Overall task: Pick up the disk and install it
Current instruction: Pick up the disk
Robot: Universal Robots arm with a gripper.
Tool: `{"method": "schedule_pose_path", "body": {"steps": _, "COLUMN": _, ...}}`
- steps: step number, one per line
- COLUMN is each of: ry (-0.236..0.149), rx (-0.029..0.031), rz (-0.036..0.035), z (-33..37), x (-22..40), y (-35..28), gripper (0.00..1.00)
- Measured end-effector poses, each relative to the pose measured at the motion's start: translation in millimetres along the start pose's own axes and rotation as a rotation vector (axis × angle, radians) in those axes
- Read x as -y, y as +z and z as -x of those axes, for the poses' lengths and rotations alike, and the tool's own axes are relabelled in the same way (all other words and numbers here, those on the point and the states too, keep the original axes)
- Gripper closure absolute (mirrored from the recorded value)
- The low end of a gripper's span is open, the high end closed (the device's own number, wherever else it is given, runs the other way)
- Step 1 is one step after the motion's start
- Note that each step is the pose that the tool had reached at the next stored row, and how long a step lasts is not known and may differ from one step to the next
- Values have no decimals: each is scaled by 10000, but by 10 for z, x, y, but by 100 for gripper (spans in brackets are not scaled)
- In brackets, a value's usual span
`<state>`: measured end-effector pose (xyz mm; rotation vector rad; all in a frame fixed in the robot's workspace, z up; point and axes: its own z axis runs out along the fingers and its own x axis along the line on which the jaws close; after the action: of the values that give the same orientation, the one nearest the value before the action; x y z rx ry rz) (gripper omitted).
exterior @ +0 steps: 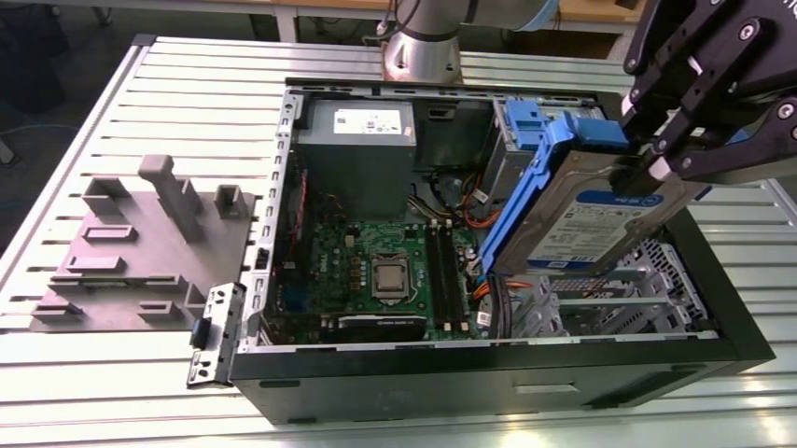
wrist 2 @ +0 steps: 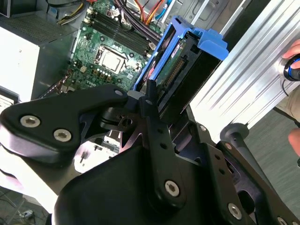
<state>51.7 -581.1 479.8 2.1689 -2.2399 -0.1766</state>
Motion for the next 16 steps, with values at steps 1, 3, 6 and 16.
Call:
{"method": "schedule_pose_path", "body": {"steps": 1, "ry": -3, "rx": 0, "rz": 0, "z": 0, "x": 10, "y": 1, "gripper": 65}}
{"method": "schedule_pose_path", "body": {"steps": 3, "ry": -9, "rx": 0, "rz": 0, "z": 0, "x": 32, "y": 3, "gripper": 65}}
{"method": "schedule_pose_path", "body": {"steps": 6, "ry": -17, "rx": -1, "rz": 1, "z": 1, "x": 63, "y": 4, "gripper": 65}}
{"method": "schedule_pose_path", "body": {"steps": 16, "ry": -40, "rx": -3, "rz": 3, "z": 5, "x": 240, "y": 3, "gripper": 65}}
